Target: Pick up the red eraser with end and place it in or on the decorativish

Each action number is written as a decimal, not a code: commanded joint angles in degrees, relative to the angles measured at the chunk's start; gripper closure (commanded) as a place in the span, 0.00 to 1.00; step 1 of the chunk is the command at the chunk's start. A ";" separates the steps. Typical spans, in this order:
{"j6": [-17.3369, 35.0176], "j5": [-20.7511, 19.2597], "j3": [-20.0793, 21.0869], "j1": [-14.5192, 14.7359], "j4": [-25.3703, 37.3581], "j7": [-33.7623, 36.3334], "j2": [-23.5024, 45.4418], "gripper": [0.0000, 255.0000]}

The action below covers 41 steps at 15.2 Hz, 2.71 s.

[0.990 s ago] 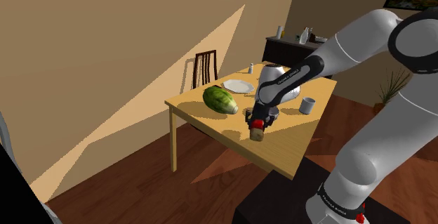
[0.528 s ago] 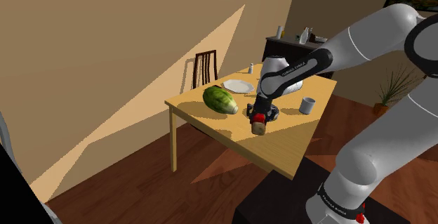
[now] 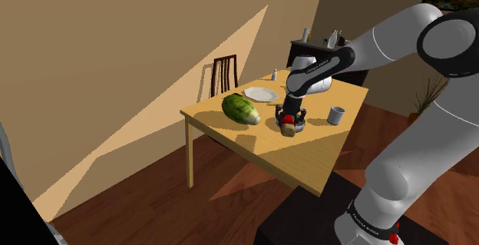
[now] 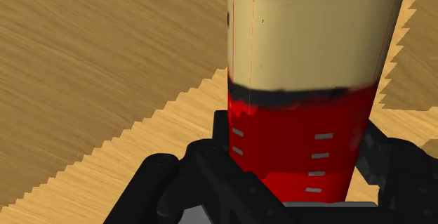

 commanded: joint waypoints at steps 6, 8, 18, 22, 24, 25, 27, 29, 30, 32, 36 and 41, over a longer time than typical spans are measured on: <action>-1.74 0.89 -4.16 -3.67 12.29 -8.56 10.46 1.00; -2.64 1.49 -5.02 -4.77 16.22 -10.90 13.50 1.00; -8.50 4.87 -7.14 -10.66 37.63 -20.27 29.22 1.00; -6.00 5.21 -6.96 -10.79 36.73 -20.47 30.85 1.00; -4.78 5.40 -6.86 -10.86 36.40 -20.57 31.73 1.00; -4.18 5.49 -6.81 -10.90 36.24 -20.63 32.18 1.00; -2.98 5.68 -6.70 -10.97 35.95 -20.74 33.11 1.00; -1.81 5.88 -6.59 -11.05 35.72 -20.86 34.06 1.00; -1.38 5.95 -6.55 -11.09 35.65 -20.90 34.42 1.00; -1.38 5.95 -6.55 -11.09 35.65 -20.90 34.42 1.00; -1.38 5.95 -6.55 -11.08 35.65 -20.90 34.42 1.00; -1.37 5.95 -6.55 -11.09 35.63 -20.90 34.41 0.00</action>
